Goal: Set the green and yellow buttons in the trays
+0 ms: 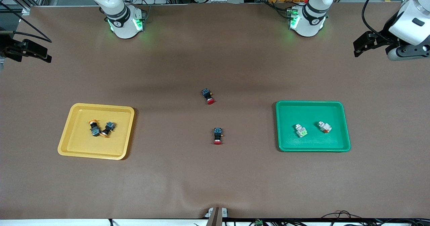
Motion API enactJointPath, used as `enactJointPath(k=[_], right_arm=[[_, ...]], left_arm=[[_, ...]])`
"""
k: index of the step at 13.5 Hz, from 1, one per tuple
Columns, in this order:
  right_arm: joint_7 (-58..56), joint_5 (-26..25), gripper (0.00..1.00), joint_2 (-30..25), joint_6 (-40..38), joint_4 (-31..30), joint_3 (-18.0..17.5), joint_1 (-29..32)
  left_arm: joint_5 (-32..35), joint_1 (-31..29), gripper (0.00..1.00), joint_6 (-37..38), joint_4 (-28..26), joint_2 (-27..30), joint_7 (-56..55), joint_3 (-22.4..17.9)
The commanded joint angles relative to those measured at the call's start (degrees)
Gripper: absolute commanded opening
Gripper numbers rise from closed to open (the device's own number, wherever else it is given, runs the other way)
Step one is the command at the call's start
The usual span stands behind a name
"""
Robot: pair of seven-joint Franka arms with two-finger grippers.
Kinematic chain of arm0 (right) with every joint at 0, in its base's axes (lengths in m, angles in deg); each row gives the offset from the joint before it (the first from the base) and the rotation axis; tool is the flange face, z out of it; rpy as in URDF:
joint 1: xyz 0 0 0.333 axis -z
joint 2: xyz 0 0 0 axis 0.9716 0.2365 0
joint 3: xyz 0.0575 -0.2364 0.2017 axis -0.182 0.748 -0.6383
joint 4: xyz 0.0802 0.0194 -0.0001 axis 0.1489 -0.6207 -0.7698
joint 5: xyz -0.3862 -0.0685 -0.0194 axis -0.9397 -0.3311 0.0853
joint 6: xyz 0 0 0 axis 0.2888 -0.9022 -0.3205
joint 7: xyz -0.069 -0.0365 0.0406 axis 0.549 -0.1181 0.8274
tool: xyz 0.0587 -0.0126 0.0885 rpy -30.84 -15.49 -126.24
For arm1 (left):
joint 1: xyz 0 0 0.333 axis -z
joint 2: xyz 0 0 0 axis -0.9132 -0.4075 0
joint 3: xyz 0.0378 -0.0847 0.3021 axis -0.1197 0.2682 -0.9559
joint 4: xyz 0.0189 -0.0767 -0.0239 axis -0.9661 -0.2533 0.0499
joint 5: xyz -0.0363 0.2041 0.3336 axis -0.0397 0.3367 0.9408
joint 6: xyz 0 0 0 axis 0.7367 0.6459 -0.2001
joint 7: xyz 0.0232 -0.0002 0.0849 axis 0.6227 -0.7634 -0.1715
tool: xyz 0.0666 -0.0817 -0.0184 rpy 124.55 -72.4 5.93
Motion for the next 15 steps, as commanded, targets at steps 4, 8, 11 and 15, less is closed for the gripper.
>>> enactJointPath(k=[4, 8, 11, 15], right_arm=[[1.2, -0.1, 1.0, 0.3, 0.3, 1.1, 0.3, -0.6], [1.2, -0.1, 1.0, 0.4, 0.4, 1.1, 0.2, -0.7], [1.3, -0.1, 1.0, 0.4, 0.5, 1.1, 0.3, -0.6], [1.3, -0.1, 1.0, 0.4, 0.4, 1.1, 0.2, -0.6]], left_arm=[[-0.9, 0.2, 1.0, 2.1, 1.2, -0.4, 0.0, -0.3], [-0.5, -0.5, 1.0, 2.2, 2.1, -0.5, 0.7, -0.5], [-0.5, -0.4, 1.0, 2.1, 2.5, -1.1, 0.7, -0.5], [-0.5, -0.4, 1.0, 2.2, 2.6, -1.6, 0.7, -0.5]])
